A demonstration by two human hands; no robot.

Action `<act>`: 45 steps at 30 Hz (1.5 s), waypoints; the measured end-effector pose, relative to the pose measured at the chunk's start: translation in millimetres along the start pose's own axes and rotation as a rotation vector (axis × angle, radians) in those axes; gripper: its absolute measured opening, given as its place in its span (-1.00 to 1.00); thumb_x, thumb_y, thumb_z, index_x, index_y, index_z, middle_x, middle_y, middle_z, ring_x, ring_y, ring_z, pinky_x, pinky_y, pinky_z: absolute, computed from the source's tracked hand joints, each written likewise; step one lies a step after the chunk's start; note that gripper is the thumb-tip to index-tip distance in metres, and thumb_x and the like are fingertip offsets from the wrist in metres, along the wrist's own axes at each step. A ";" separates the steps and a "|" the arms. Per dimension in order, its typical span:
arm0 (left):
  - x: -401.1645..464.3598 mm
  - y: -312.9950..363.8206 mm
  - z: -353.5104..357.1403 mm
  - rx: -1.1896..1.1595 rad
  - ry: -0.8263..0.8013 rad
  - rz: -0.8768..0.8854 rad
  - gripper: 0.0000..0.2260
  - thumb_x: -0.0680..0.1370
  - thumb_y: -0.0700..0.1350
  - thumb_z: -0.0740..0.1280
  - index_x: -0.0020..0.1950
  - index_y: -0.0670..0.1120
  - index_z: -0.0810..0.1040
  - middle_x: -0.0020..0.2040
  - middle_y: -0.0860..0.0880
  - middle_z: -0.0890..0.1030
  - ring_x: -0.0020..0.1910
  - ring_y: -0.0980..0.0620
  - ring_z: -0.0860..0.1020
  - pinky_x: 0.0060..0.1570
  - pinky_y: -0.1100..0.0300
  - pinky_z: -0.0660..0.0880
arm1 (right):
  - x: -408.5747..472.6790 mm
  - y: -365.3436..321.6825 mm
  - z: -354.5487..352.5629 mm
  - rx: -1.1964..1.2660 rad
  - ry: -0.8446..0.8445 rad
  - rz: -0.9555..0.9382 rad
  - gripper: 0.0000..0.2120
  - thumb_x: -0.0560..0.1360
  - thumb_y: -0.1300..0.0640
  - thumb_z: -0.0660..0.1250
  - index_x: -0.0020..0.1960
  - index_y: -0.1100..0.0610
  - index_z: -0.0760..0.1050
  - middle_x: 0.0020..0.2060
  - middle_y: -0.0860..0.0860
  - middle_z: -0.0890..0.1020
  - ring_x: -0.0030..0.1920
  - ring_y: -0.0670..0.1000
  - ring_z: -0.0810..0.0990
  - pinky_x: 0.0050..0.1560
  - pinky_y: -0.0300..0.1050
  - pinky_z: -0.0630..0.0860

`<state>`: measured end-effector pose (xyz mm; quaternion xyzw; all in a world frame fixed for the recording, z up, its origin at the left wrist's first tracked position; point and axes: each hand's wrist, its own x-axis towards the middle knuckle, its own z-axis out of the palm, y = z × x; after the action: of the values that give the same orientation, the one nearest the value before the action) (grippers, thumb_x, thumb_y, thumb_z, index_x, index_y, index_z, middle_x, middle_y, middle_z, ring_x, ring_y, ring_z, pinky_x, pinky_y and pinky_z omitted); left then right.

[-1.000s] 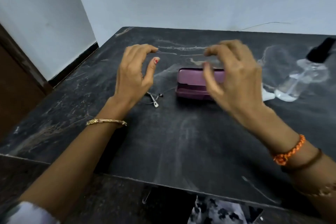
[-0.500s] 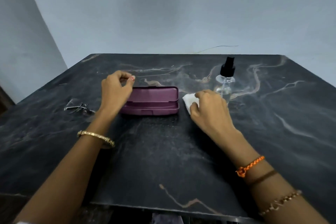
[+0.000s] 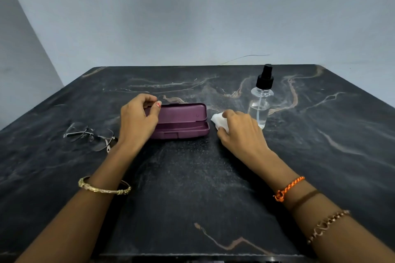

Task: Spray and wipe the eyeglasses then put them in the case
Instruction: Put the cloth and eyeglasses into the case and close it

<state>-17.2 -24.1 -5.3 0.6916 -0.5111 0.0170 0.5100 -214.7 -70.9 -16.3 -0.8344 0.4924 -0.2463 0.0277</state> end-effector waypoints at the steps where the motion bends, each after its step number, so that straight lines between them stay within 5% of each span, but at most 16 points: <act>1: -0.2 -0.2 -0.1 -0.008 0.001 0.002 -0.83 0.49 -0.17 0.29 0.04 -0.19 0.54 0.00 -0.13 0.63 -0.06 0.07 0.50 0.01 0.23 0.40 | -0.3 0.1 -1.2 0.004 0.007 0.003 -0.74 0.48 0.16 0.21 0.11 0.28 0.42 0.01 0.21 0.55 0.03 0.20 0.50 -0.14 -0.04 0.36; 5: -0.5 1.3 0.3 -0.057 0.027 0.001 -0.84 0.49 -0.18 0.29 0.03 -0.18 0.54 -0.01 -0.12 0.63 -0.08 0.08 0.51 -0.02 0.23 0.41 | -1.4 0.3 -3.7 0.022 0.059 0.001 -0.80 0.47 0.17 0.25 0.00 0.28 0.47 -0.01 0.19 0.57 -0.04 0.20 0.53 -0.09 0.04 0.46; 12: -0.4 4.7 -1.4 -0.039 -0.008 0.084 -0.87 0.50 -0.16 0.28 0.01 -0.15 0.53 0.01 -0.11 0.61 0.07 -0.06 0.52 0.10 0.04 0.45 | 0.3 1.6 -5.4 0.109 0.237 -0.028 -0.89 0.43 0.24 0.26 -0.13 0.26 0.53 -0.13 0.18 0.61 -0.13 0.17 0.54 -0.24 -0.09 0.32; 19: 2.9 7.7 -5.3 -0.181 0.024 0.094 -0.89 0.49 -0.16 0.30 -0.02 -0.13 0.55 -0.07 0.00 0.58 -0.03 0.03 0.52 0.00 0.21 0.45 | 6.7 -1.6 -9.4 0.182 0.304 -0.046 -0.92 0.46 0.16 0.31 -0.11 0.16 0.53 -0.15 0.08 0.62 -0.14 0.08 0.53 -0.18 -0.07 0.43; 22: 1.7 12.1 -2.4 -0.328 -0.017 0.061 -0.94 0.47 -0.17 0.32 -0.07 -0.07 0.55 -0.18 0.12 0.56 -0.18 0.22 0.52 -0.23 0.52 0.43 | 18.8 -10.0 -18.4 0.374 0.326 0.012 -0.97 0.47 0.21 0.31 -0.12 0.17 0.51 -0.21 0.01 0.61 -0.27 -0.11 0.52 -0.22 -0.32 0.47; 24: 1.8 13.9 -1.2 -0.405 -0.040 0.021 -0.94 0.47 -0.17 0.33 -0.09 -0.03 0.54 -0.20 0.15 0.56 -0.20 0.26 0.52 -0.25 0.55 0.43 | 28.3 -19.2 -25.5 0.522 0.350 0.077 -0.95 0.47 0.26 0.29 -0.13 0.13 0.47 -0.28 -0.09 0.55 -0.30 -0.21 0.49 -0.31 -0.47 0.42; 29: 3.2 12.6 -1.3 -0.558 -0.087 -0.102 -0.92 0.46 -0.19 0.34 -0.09 -0.03 0.57 -0.17 0.05 0.60 -0.15 0.12 0.56 -0.07 0.23 0.53 | 42.5 -39.5 -27.2 0.960 0.307 0.229 -0.85 0.44 0.33 0.23 -0.07 0.12 0.44 -0.23 -0.03 0.57 -0.16 -0.03 0.60 -0.20 -0.20 0.58; 34: 4.0 9.8 1.0 -0.466 -0.111 -0.069 -0.96 0.44 -0.14 0.37 -0.13 -0.04 0.59 -0.25 0.10 0.61 -0.25 0.21 0.56 -0.28 0.52 0.47 | 42.8 -42.3 -18.2 1.345 0.306 0.314 -0.76 0.45 0.39 0.18 -0.17 0.08 0.50 -0.21 0.03 0.60 -0.20 -0.06 0.62 -0.32 -0.33 0.57; 40: 2.1 12.9 0.5 -0.442 -0.168 -0.081 -0.87 0.45 0.00 0.33 -0.11 -0.02 0.61 -0.28 0.13 0.64 -0.25 0.26 0.59 -0.23 0.38 0.51 | 41.0 -57.8 -7.1 1.726 0.229 0.322 -0.78 0.47 0.37 0.22 -0.24 0.15 0.54 -0.36 -0.02 0.65 -0.34 -0.14 0.64 -0.30 -0.28 0.58; 45: 4.9 11.5 -0.2 -0.595 -0.104 -0.178 -0.87 0.43 -0.20 0.37 -0.12 0.03 0.54 -0.43 0.09 0.58 -0.39 0.24 0.54 -0.36 0.49 0.44 | 39.2 -59.0 -5.0 1.783 0.219 0.370 -0.90 0.47 0.25 0.29 -0.21 0.13 0.51 -0.37 -0.04 0.67 -0.29 -0.10 0.65 -0.31 -0.25 0.59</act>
<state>-23.1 -26.9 5.4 0.5539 -0.4564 -0.2133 0.6628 -153.8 -72.3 20.1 -0.3839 0.2455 -0.6043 0.6536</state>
